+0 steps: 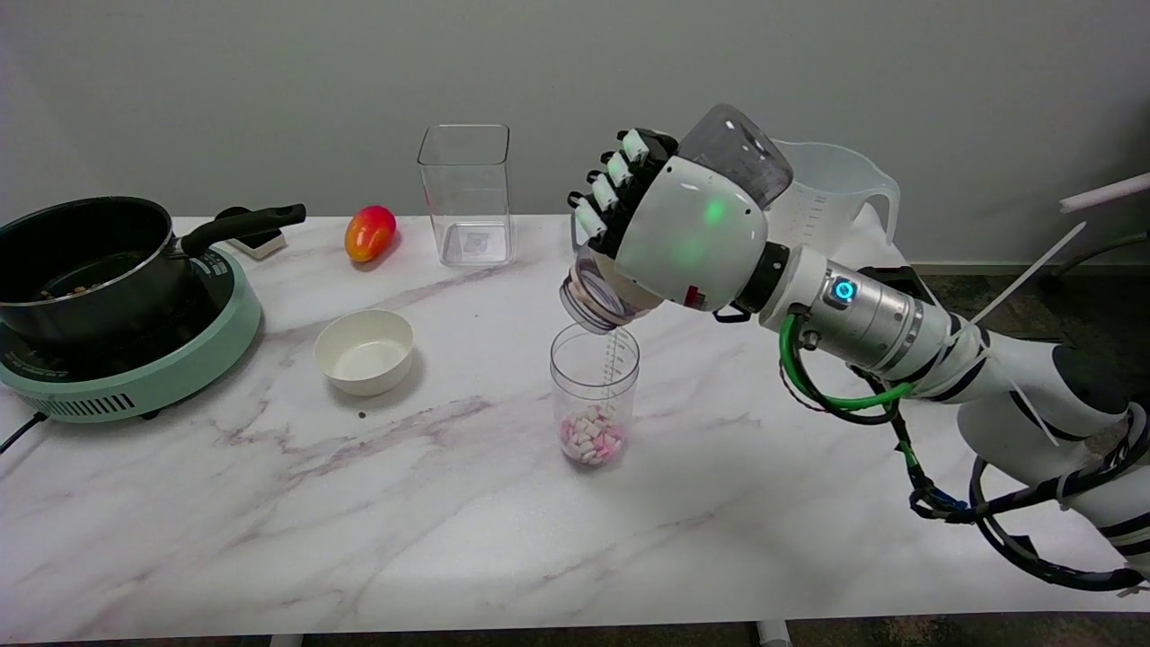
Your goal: Pour the content into the transparent cup.
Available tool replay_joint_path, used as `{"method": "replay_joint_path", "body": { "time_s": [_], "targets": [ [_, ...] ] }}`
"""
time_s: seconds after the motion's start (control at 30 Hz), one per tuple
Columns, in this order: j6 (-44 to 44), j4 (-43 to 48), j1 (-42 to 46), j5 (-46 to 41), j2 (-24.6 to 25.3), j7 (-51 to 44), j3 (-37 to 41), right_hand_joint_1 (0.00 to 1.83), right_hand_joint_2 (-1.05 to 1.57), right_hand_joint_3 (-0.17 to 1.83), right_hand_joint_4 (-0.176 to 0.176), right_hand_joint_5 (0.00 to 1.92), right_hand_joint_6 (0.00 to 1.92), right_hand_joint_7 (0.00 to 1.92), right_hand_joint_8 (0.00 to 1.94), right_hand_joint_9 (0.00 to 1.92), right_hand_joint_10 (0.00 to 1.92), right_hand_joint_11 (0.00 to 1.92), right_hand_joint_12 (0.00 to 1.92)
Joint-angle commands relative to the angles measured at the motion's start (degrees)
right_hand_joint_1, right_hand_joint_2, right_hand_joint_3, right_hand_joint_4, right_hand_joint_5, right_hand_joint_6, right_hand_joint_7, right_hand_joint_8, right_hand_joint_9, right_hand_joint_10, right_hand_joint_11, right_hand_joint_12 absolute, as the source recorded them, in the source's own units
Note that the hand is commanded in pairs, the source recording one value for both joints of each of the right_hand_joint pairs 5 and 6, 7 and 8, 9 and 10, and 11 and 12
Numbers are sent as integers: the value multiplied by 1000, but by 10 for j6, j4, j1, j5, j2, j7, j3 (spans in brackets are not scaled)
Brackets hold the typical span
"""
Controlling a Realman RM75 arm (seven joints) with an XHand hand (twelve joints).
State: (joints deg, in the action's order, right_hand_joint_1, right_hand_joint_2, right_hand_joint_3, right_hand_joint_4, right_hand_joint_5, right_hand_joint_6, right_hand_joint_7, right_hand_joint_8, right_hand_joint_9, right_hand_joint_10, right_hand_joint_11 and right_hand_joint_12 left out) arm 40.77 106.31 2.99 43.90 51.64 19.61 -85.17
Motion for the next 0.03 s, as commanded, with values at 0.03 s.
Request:
{"method": "replay_joint_path", "body": {
  "time_s": [0.03],
  "targets": [
    [-27,-27,39,-337,18,-112,9,1242,1435,429,0,1920,1920,1867,1867,1578,1578,1325,1325]
  ]
}}
